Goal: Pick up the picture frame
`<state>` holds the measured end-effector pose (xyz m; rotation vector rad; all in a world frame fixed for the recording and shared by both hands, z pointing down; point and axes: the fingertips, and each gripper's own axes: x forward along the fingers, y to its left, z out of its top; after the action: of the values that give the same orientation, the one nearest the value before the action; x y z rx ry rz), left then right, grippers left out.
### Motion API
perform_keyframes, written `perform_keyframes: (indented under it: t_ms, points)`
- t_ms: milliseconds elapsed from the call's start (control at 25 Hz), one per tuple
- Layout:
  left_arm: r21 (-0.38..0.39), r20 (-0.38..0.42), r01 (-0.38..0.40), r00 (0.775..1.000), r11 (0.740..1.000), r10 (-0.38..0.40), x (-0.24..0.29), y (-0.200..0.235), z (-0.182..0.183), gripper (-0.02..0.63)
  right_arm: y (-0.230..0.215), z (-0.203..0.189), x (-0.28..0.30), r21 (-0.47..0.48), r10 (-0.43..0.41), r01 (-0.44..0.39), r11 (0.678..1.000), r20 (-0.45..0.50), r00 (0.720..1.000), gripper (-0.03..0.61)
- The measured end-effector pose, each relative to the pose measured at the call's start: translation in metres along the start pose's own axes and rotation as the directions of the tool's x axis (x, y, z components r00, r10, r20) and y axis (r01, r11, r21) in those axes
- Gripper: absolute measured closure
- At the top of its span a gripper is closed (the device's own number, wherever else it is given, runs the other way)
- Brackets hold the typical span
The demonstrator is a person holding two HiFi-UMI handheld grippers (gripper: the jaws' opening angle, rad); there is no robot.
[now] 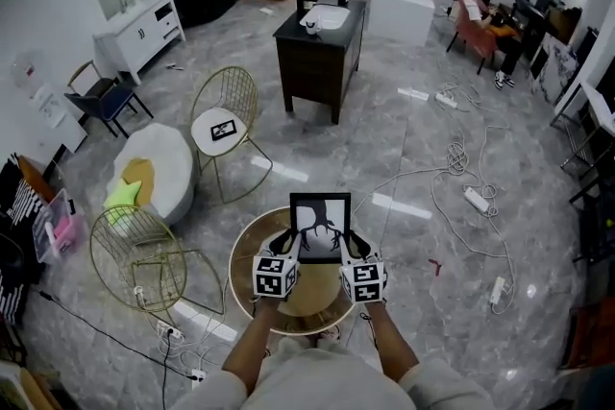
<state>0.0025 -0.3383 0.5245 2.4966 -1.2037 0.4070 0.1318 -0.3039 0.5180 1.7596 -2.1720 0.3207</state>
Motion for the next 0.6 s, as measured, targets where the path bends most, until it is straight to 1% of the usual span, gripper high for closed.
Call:
perform_keyframes:
  t_ms: [280,600]
  points:
    - [0.035,0.076,-0.002,0.997,0.999,-0.001,-0.008,-0.001,0.044,0.534,-0.004,0.044,-0.005,-0.031,-0.01,0.012,0.999,0.081,0.997,0.496]
    - [0.071,0.15,-0.009,0.989,0.997,-0.002,-0.018,0.003,0.089,0.535,-0.004,0.087,-0.01,-0.059,-0.018,0.028,0.998,0.158,0.987,0.496]
